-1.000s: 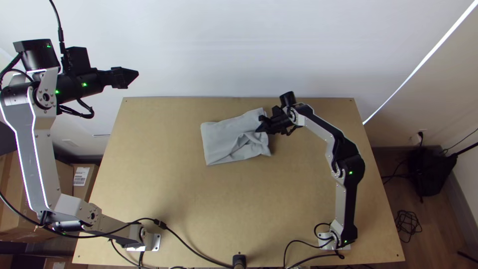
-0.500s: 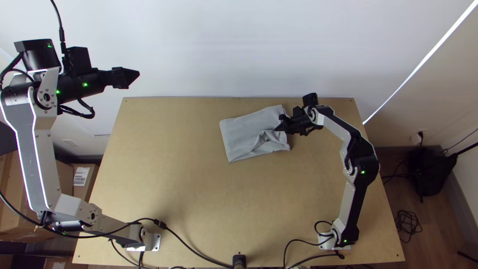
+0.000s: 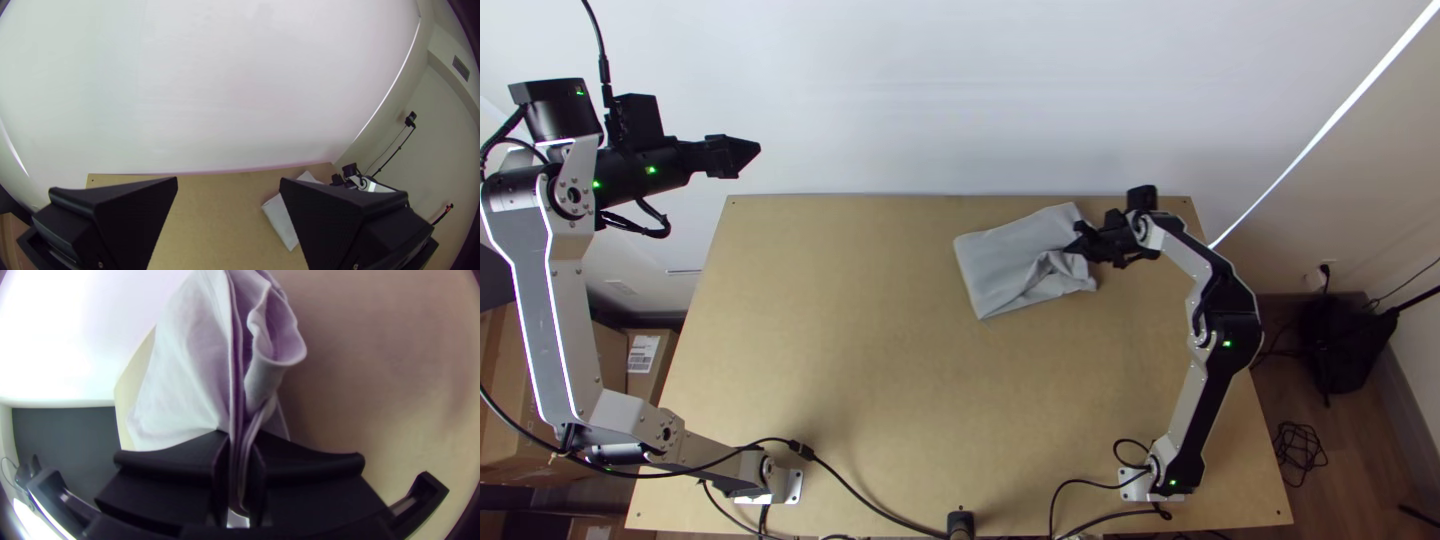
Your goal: Fold the t-shirt
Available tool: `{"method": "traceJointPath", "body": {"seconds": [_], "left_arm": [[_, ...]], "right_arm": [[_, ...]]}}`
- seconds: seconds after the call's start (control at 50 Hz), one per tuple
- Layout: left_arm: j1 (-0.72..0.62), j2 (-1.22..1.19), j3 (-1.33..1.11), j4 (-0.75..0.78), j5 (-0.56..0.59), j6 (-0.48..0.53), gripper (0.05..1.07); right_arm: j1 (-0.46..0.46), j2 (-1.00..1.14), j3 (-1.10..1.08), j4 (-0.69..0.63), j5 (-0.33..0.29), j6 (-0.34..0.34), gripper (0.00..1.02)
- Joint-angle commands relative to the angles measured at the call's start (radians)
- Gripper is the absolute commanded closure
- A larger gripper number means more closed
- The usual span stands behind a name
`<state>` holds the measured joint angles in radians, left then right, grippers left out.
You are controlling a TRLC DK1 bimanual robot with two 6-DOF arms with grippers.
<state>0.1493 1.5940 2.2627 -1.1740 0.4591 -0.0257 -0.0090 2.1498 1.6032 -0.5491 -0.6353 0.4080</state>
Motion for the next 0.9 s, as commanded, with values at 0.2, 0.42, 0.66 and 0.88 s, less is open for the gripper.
{"method": "traceJointPath", "body": {"seconds": [0.2, 0.42, 0.66, 0.88], "left_arm": [[-0.022, -0.039, -0.011, -0.013, 0.003, 0.009, 0.10], [-0.045, -0.043, -0.011, -0.012, 0.003, 0.001, 0.10], [-0.057, -0.060, -0.020, -0.012, 0.003, -0.006, 0.10], [-0.065, -0.068, -0.022, -0.012, 0.003, -0.006, 0.10]], "right_arm": [[-0.246, 0.012, -0.019, 0.098, 0.108, 0.126, 1.00], [-0.433, -0.054, -0.124, 0.170, 0.207, 0.212, 1.00], [-0.559, -0.211, -0.353, 0.304, 0.289, 0.212, 1.00], [-0.566, -0.327, -0.399, 0.316, 0.310, 0.144, 0.17]]}}
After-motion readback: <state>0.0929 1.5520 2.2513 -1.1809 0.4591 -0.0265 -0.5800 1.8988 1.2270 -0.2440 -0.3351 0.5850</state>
